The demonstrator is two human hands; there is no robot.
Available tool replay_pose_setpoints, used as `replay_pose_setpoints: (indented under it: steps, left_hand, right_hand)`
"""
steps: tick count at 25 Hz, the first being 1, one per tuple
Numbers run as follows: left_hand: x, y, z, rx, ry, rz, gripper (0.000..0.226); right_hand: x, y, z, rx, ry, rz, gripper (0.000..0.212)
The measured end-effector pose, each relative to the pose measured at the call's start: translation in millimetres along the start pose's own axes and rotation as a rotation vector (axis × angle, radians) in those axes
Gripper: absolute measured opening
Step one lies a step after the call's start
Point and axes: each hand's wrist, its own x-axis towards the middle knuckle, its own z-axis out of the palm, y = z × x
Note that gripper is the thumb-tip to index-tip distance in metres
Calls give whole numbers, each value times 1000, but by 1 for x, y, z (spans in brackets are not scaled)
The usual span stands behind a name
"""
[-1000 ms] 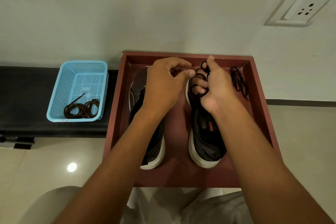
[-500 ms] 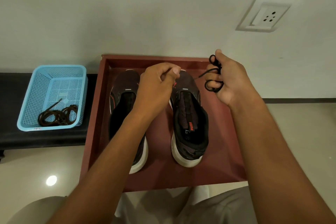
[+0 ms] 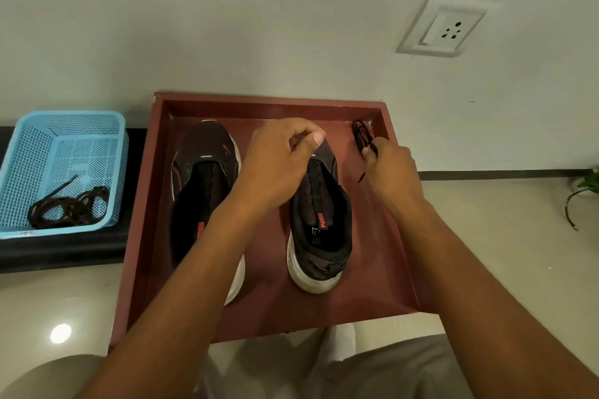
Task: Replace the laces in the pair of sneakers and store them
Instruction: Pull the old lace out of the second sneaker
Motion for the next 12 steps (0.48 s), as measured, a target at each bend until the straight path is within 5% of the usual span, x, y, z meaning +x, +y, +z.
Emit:
replay_pose_setpoints:
  steps: [12]
  left_hand:
    - [-3, 13, -13, -3, -3, 41, 15]
  right_hand:
    - [-25, 17, 31, -440, -69, -69, 22]
